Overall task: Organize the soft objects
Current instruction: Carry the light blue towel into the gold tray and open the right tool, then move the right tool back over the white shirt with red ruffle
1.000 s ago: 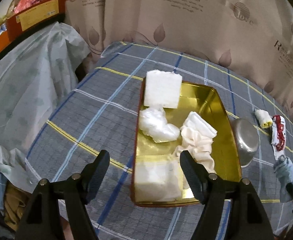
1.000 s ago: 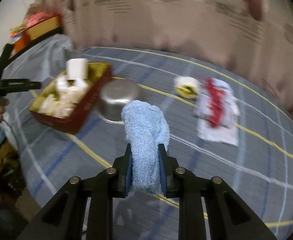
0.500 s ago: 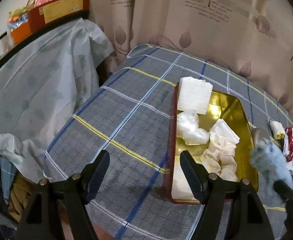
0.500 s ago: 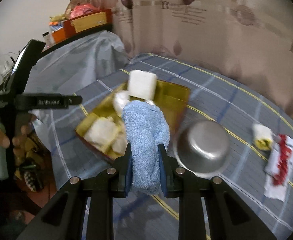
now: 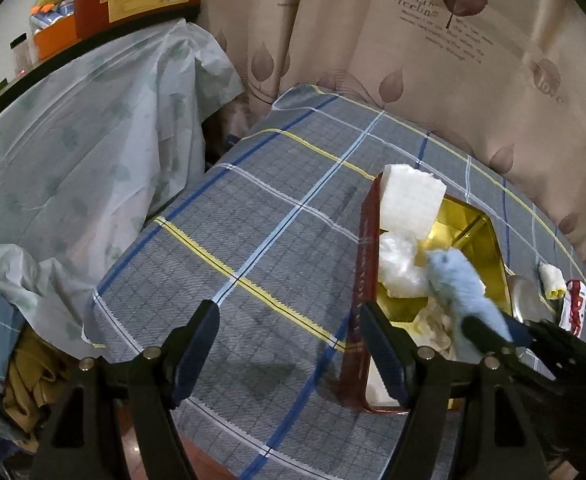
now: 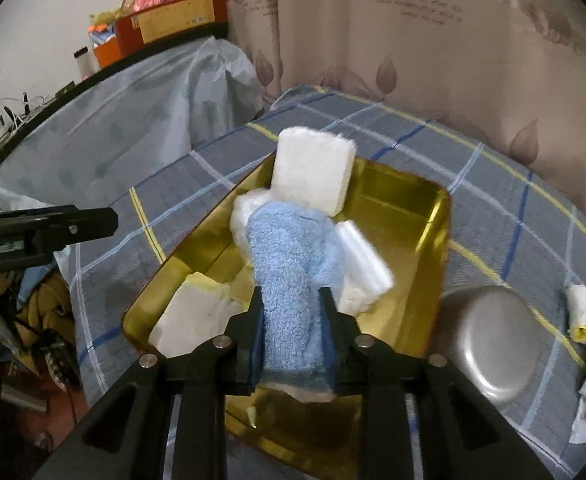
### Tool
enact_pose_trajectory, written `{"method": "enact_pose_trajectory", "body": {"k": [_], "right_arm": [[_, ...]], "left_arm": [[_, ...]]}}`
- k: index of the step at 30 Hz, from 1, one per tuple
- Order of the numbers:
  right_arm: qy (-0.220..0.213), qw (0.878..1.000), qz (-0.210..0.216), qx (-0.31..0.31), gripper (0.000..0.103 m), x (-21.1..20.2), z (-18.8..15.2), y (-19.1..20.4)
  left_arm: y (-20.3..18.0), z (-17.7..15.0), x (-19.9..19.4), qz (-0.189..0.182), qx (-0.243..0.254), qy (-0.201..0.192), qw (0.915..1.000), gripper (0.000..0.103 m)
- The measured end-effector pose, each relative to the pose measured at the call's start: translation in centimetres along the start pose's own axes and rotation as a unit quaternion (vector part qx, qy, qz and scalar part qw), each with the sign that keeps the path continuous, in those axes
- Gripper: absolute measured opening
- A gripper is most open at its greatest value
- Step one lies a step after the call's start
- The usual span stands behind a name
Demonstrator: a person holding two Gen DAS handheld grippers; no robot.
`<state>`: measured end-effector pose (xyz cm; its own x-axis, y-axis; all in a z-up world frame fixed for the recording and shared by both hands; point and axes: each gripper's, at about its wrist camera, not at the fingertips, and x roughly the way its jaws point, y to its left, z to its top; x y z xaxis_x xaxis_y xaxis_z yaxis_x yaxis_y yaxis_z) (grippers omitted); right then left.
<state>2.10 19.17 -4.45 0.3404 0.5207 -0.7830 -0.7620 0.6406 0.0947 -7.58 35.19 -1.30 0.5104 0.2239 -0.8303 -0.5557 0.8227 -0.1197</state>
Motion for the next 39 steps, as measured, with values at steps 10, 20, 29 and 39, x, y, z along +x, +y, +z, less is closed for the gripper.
{"method": "enact_pose_trajectory", "body": {"k": [10, 20, 29, 39], "right_arm": [[-0.019, 1.0, 0.008, -0.005, 0.049, -1.6, -0.5, 0.6], [-0.05, 0.996, -0.053, 0.05, 0.055, -7.4, -2.8, -6.5], [-0.058, 0.971, -0.177, 0.153, 0.058, -12.5, -7.2, -20.4], [-0.033, 0.953, -0.237, 0.184, 0.064, -11.7, -9.9, -28.9]], "left_arm": [[0.2, 0.0, 0.2, -0.004, -0.007, 0.01, 0.9999, 0.075], [-1.0, -0.5, 0.1, -0.014, 0.006, 0.015, 0.9998, 0.075], [-2.4, -0.8, 0.2, -0.005, 0.025, 0.015, 0.9996, 0.075], [-5.3, -1.3, 0.3, -0.004, 0.051, 0.026, 0.9983, 0.075]]}}
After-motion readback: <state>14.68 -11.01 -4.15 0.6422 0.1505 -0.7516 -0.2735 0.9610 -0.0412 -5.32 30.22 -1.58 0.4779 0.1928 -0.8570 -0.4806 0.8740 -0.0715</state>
